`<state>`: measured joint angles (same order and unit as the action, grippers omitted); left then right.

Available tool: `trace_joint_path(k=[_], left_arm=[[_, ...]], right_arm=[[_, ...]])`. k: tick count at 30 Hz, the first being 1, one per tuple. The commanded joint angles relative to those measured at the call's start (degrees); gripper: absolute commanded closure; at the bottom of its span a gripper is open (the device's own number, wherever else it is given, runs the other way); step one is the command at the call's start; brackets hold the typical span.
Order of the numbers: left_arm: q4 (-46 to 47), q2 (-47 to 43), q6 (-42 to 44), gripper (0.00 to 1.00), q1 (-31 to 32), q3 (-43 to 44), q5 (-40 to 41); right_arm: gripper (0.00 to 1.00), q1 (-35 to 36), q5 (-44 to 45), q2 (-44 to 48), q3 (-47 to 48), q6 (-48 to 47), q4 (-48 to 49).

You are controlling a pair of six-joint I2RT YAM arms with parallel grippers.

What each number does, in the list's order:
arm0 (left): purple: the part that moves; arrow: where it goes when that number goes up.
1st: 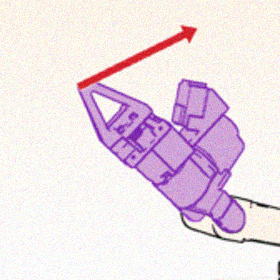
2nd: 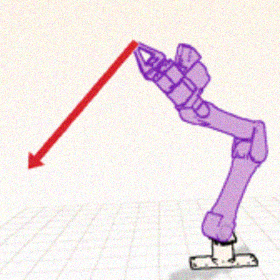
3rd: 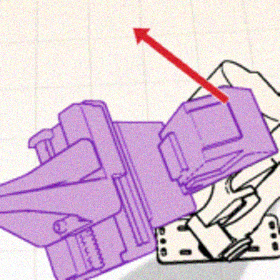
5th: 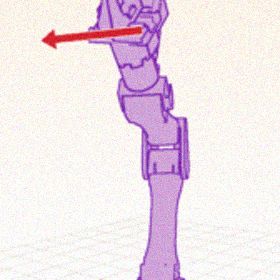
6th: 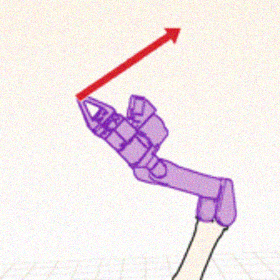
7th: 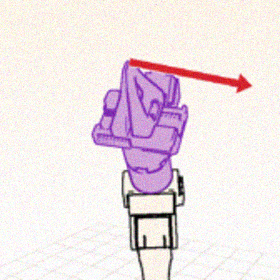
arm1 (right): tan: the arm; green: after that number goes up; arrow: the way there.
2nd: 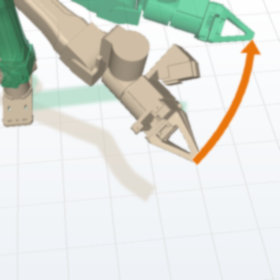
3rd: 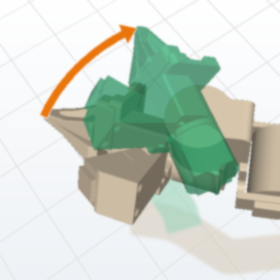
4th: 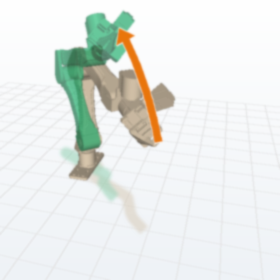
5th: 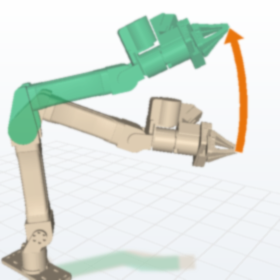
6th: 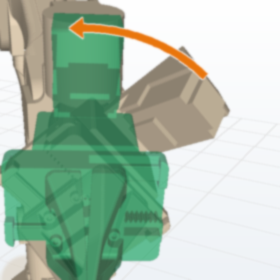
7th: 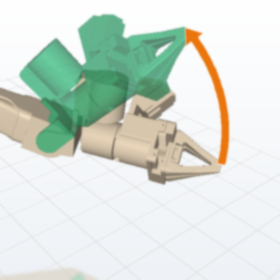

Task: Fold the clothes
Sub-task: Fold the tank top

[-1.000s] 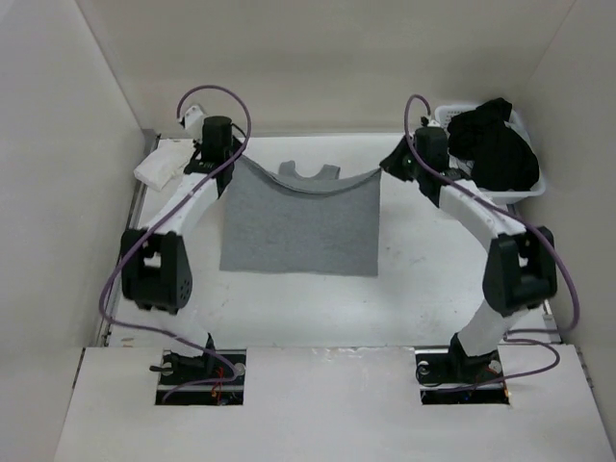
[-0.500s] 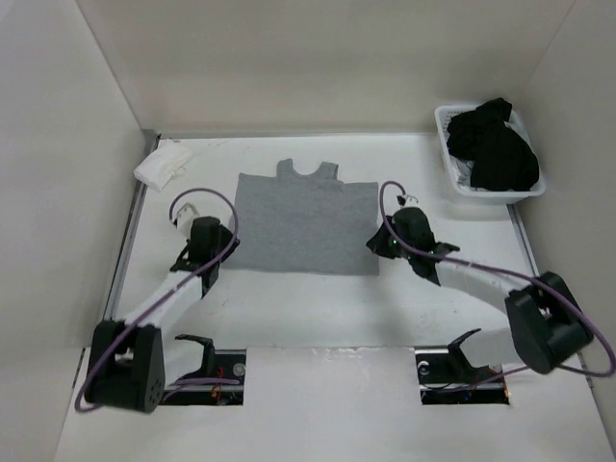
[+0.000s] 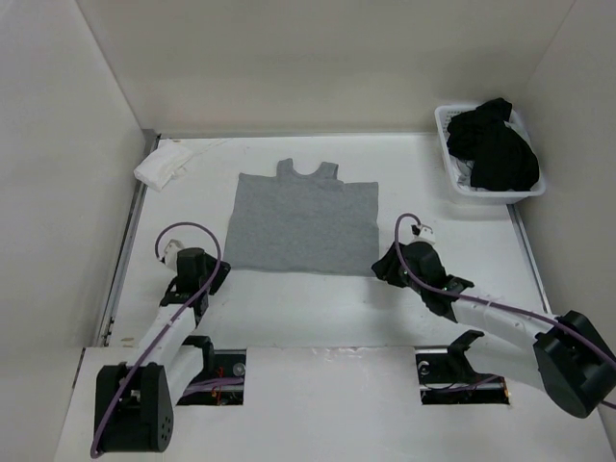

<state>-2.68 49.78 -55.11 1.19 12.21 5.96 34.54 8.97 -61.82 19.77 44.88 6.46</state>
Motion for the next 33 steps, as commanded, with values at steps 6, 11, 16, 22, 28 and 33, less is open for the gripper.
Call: trace_joint_path(k=[6, 11, 16, 22, 28, 33], left_arm=[[5.75, 8.75, -0.96, 0.66, -1.67, -0.43, -2.09], [10.58, 13.23, -1.23, 0.74, -2.64, -0.52, -2.61], [13.92, 14.56, -1.05, 0.82, -3.08, -1.04, -3.06], [16.91, 15.43, -0.26, 0.91, -3.35, -1.31, -3.23], [19.29, 15.71, -0.34, 0.98, -3.52, -1.66, -4.20], [13.43, 4.58, -1.66, 1.00, -3.00, 0.18, -7.00]], right_arm=[[0.47, -0.66, 0.96, -2.50, -0.52, 3.54, 3.12], [0.48, -1.37, 0.17, -5.67, 0.18, 5.47, 4.62], [0.53, -1.54, 0.26, -8.84, 0.97, 7.84, 4.61], [0.66, -1.28, 0.17, -10.86, 1.32, 10.22, 5.05], [0.90, -1.54, -0.80, -12.97, 1.32, 10.49, 8.57], [0.97, -0.58, -0.27, -4.04, 1.32, 8.91, 6.21]])
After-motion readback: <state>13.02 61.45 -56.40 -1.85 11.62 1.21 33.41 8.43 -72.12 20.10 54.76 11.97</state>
